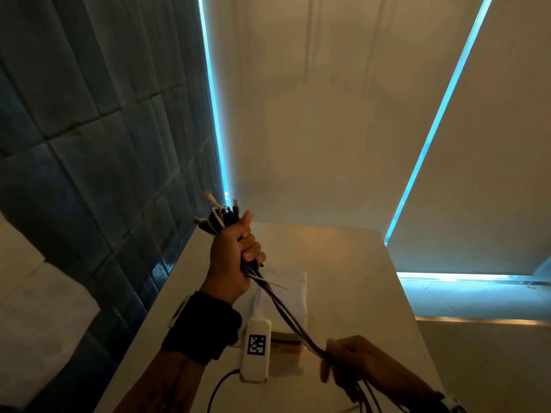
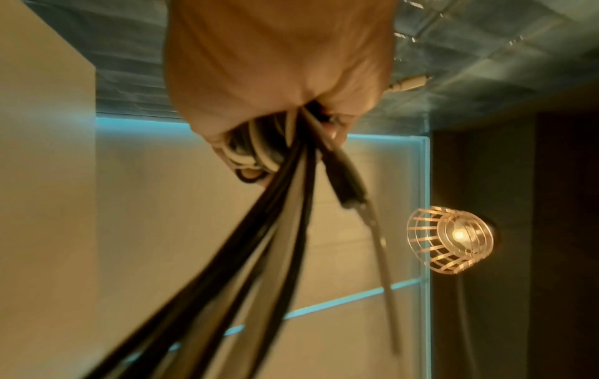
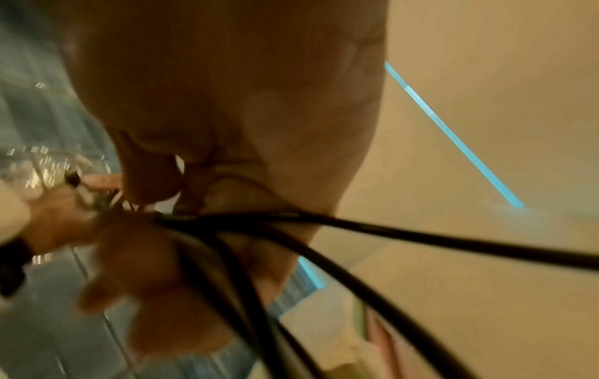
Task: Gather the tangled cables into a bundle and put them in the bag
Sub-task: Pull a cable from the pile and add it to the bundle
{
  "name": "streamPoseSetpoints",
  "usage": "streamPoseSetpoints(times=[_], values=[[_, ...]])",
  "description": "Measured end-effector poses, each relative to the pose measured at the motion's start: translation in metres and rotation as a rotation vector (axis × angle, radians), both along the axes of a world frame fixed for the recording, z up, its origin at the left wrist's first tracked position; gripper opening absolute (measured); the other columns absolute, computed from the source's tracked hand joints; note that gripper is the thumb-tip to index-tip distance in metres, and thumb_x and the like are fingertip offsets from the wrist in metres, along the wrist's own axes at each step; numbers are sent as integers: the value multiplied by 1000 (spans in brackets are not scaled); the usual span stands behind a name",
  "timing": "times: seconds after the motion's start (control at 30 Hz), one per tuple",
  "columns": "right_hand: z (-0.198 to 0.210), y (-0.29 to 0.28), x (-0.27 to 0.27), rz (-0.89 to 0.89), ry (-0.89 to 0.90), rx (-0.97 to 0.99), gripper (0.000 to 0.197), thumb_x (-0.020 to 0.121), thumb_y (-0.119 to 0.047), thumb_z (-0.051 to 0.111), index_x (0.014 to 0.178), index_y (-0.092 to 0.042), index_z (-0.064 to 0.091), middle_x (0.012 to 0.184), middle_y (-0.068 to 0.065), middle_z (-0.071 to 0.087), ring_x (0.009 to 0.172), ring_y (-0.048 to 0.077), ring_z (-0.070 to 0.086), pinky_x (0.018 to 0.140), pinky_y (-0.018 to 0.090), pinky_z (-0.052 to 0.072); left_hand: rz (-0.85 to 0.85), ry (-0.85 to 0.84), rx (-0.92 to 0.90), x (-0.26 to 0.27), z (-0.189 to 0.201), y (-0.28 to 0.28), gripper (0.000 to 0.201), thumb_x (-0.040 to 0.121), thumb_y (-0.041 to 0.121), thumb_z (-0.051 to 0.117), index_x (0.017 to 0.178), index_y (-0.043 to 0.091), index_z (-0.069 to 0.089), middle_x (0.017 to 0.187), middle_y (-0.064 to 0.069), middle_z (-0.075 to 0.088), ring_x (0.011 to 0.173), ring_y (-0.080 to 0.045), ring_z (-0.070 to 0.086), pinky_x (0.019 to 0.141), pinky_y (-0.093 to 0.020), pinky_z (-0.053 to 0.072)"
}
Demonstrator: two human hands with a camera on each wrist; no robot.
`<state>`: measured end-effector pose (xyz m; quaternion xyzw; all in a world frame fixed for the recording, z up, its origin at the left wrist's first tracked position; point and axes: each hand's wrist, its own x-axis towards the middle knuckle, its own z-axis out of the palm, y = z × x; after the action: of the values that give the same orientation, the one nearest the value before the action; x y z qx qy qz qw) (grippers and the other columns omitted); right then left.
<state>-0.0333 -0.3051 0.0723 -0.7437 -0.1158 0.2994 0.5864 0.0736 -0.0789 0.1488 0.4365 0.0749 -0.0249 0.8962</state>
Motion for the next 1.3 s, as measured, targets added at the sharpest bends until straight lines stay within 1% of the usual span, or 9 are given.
streamPoseSetpoints(times=[0.1,0.23,0.33,0.47,0.6,0.7,0.83,1.17,1.3], values=[[22,23,15,14,81,176,65,94,-60,34,97,-5,68,64,8,54,49,19,50,51,26,46,-44,-3,70,-5,-5,-21,45,91,21,60,54,21,34,42,7,24,32,-9,24,38,-22,29],[58,42,42,-173,184,218,66,90,-64,30,83,-8,64,56,-1,30,43,10,23,41,22,19,-84,-19,100,-9,-17,-35,42,89,20,63,54,20,40,43,5,27,34,-11,27,43,-26,32],[76,32,52,-244,134,170,58,82,-61,41,76,-8,65,55,-3,28,44,9,20,42,22,16,-83,-39,122,-8,-23,-29,35,84,23,67,59,19,43,46,5,29,37,-11,31,44,-26,34],[83,42,40,-278,-55,125,50,85,-51,51,79,-5,69,53,-2,32,44,11,24,44,26,18,25,-47,149,-6,-24,-28,32,89,22,64,62,18,48,46,3,35,40,-11,38,46,-25,40],[65,59,22,-179,-273,39,39,100,-35,44,84,-7,66,56,-3,42,45,8,32,44,22,28,92,-17,98,-1,-15,-30,37,90,25,64,55,20,52,48,3,35,41,-13,38,48,-29,37],[49,56,22,-130,-275,69,36,100,-30,44,86,-3,63,60,5,41,46,8,32,44,21,29,78,18,49,2,-7,-33,37,91,31,61,61,17,45,47,3,36,41,-12,41,48,-28,40],[33,46,23,-50,-259,63,32,97,-36,46,78,-17,64,58,0,44,47,10,35,46,19,32,42,67,-96,2,0,-31,25,90,32,59,71,18,51,54,1,42,51,-14,46,56,-30,42],[32,-4,43,65,-355,-345,34,97,-33,52,64,-26,56,54,-12,49,49,-3,44,52,9,34,-374,100,-95,-22,1,-21,39,84,37,59,55,14,47,48,2,41,39,-10,40,48,-25,42],[50,-22,54,111,-485,-479,26,91,-31,63,66,-37,58,60,-17,57,60,-1,52,61,13,39,-588,62,41,-37,-6,-22,42,84,35,62,53,15,42,50,-1,41,45,-15,46,60,-33,48]])
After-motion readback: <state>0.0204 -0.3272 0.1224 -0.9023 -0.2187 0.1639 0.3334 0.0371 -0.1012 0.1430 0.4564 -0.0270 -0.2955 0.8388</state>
